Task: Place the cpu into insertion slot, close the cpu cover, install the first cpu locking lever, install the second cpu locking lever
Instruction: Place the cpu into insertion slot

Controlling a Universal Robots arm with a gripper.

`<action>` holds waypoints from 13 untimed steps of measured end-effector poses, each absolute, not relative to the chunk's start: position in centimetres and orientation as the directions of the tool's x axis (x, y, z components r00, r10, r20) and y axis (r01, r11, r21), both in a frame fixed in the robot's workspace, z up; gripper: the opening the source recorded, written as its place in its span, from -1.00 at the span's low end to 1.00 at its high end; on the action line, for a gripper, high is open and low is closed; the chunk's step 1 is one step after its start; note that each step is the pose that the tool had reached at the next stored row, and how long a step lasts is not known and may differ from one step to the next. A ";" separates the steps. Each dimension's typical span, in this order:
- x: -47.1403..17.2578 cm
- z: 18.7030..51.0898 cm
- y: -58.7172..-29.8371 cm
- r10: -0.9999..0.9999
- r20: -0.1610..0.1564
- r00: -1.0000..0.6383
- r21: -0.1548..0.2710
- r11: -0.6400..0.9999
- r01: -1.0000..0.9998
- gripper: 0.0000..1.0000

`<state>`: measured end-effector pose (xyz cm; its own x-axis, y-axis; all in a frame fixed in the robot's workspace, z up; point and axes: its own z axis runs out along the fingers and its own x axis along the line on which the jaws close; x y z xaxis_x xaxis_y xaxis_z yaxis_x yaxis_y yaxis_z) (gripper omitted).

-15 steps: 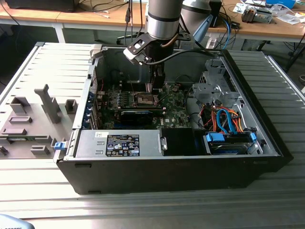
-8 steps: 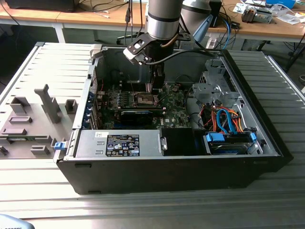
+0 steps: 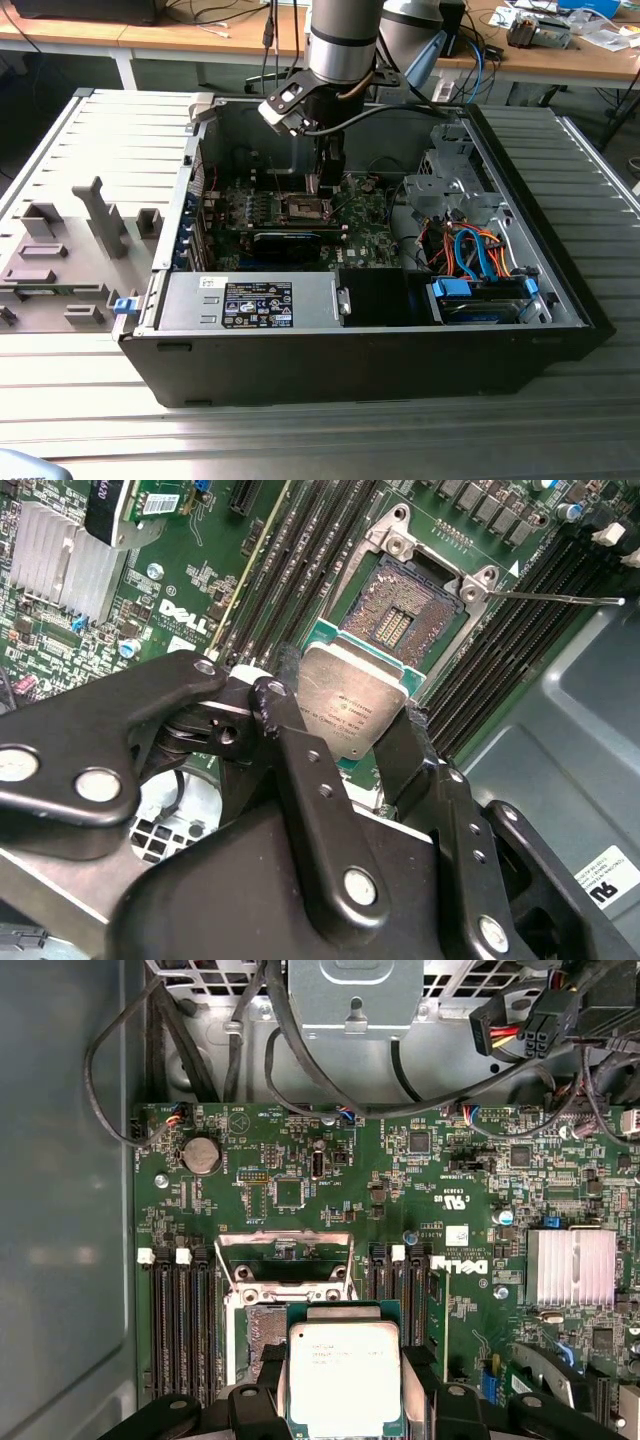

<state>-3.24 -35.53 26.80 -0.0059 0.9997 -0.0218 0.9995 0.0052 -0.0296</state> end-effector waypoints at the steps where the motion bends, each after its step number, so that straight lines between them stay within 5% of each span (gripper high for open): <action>1: -3.2 26.8 -35.5 1.000 -0.022 -0.004 -0.030 0.004 1.000 0.08; 13: -3.2 26.8 -35.5 1.000 -0.022 0.013 -0.030 -0.013 0.999 0.08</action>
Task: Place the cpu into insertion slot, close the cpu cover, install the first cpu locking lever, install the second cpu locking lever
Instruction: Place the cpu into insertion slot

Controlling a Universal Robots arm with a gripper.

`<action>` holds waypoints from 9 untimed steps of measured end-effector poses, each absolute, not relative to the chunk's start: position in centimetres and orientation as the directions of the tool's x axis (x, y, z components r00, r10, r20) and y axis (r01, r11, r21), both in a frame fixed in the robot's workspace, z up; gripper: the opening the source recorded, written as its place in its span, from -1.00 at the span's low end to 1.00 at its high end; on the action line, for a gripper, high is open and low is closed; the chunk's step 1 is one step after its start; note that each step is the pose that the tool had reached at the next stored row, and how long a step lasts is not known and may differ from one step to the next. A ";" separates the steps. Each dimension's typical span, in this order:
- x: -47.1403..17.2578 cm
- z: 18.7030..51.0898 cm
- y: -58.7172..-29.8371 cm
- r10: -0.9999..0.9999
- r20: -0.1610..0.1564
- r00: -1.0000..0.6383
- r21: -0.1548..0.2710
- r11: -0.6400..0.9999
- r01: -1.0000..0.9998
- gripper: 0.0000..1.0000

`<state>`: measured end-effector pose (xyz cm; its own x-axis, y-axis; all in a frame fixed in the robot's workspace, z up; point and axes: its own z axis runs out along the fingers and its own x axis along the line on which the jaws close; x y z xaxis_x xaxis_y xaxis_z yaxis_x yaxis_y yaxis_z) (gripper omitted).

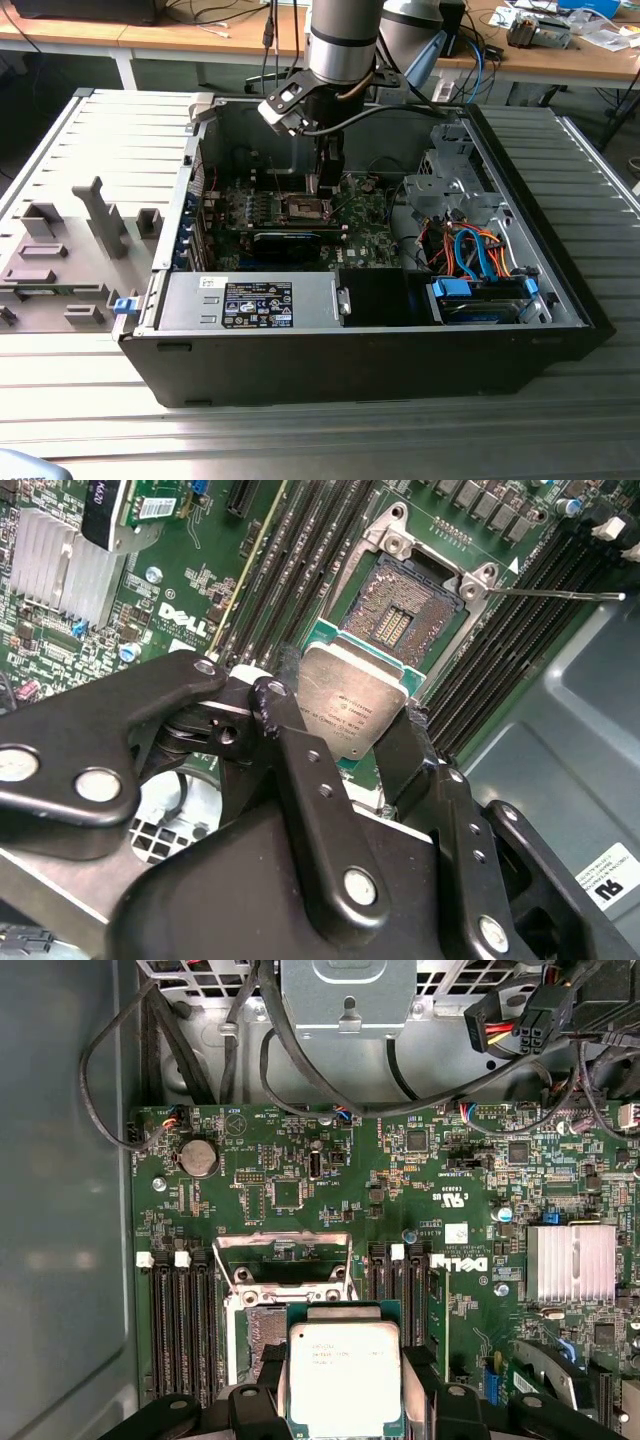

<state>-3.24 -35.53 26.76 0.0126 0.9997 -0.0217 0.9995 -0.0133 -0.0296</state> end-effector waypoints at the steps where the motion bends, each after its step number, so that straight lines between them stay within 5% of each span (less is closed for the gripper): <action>1: -3.2 26.8 -35.5 1.000 -0.022 0.014 -0.030 -0.014 0.999 0.08; 9: -3.2 26.7 -35.5 0.999 -0.022 0.025 -0.030 -0.026 0.999 0.08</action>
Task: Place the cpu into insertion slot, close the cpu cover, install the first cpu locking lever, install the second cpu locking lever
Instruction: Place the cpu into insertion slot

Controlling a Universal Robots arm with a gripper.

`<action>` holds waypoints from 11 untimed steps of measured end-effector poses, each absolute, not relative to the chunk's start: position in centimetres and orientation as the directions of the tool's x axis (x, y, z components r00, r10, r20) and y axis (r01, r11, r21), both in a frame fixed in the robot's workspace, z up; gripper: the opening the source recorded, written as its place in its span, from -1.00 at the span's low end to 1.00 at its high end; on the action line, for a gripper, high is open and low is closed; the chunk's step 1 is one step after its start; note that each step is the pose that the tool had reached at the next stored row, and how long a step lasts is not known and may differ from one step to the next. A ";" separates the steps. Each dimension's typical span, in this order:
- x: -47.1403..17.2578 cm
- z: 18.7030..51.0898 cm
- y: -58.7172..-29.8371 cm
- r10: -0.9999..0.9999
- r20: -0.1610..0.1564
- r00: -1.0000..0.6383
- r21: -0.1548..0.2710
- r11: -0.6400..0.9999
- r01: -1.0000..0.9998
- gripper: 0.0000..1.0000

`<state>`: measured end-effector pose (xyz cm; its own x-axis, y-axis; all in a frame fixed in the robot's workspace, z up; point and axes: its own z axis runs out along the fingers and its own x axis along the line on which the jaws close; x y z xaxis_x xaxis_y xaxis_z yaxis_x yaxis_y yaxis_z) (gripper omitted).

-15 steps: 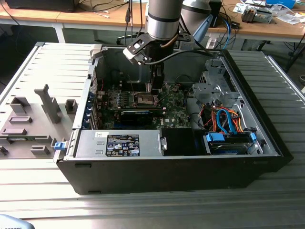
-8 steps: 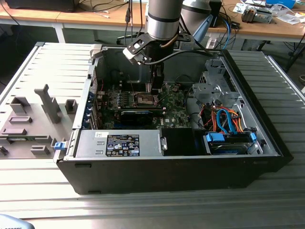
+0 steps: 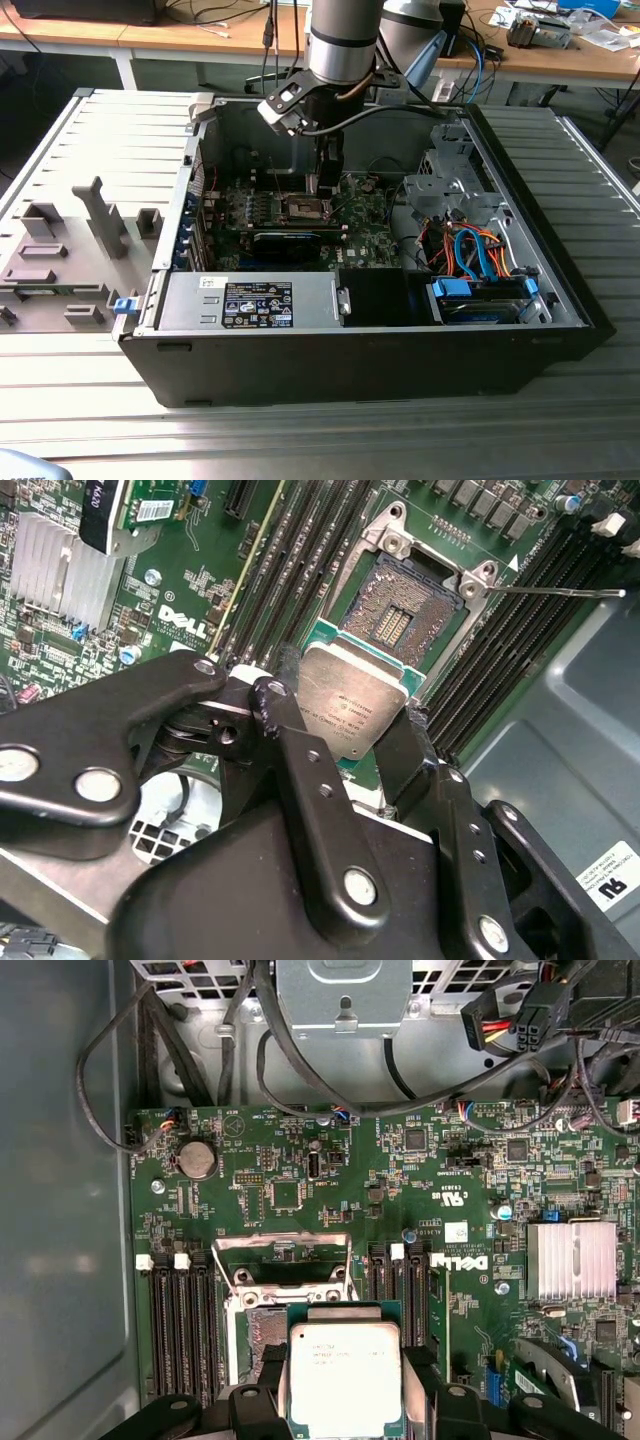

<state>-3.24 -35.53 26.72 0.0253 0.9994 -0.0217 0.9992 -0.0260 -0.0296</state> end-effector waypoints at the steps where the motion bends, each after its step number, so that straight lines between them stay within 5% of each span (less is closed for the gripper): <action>1: -3.2 26.7 -35.5 0.999 -0.022 0.026 -0.030 -0.027 0.999 0.08; 11: -3.2 26.7 -35.5 0.999 -0.022 0.043 -0.030 -0.044 0.999 0.08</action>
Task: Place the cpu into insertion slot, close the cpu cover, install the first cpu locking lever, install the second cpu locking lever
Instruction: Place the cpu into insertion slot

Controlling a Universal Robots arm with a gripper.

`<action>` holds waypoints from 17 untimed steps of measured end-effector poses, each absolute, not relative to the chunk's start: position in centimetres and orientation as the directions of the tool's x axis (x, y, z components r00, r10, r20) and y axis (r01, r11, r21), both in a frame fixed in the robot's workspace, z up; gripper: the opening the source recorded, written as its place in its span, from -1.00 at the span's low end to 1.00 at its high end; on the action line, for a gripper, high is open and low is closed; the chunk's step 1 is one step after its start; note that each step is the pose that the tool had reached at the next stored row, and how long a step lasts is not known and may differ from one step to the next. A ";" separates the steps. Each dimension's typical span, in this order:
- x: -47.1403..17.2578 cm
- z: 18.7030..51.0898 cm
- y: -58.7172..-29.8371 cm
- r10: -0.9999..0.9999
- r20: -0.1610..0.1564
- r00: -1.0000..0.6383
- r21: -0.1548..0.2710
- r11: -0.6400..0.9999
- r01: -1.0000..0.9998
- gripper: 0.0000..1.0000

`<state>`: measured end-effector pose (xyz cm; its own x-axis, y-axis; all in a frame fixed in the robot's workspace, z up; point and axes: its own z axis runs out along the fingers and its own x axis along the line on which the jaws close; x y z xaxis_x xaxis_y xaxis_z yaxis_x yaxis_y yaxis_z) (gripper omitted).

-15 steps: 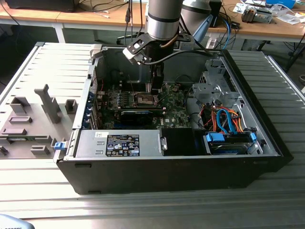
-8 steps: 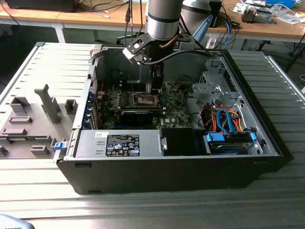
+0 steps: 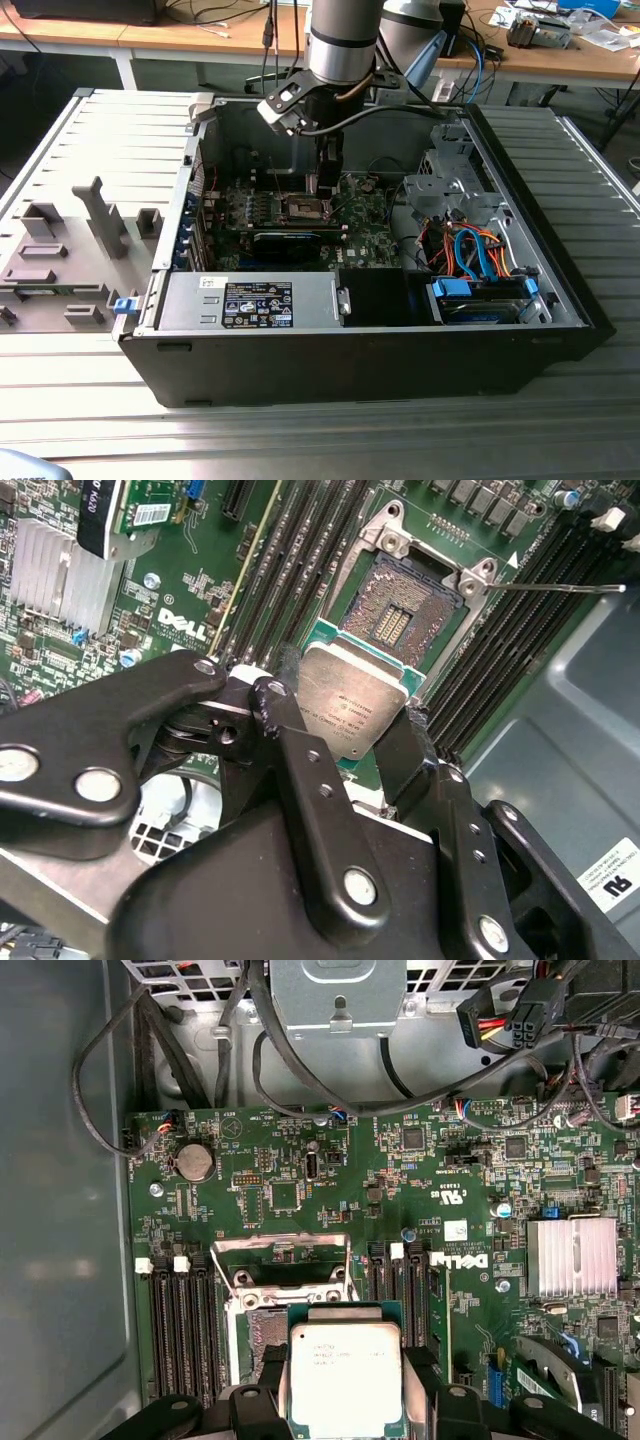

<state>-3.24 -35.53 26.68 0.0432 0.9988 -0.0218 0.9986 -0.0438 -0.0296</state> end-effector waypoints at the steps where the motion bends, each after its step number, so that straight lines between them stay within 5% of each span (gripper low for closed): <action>1: -3.2 26.7 -35.5 0.999 -0.022 0.046 -0.030 -0.046 0.998 0.08; 17: -3.3 26.6 -35.5 0.999 -0.022 -0.037 -0.030 0.036 0.999 0.08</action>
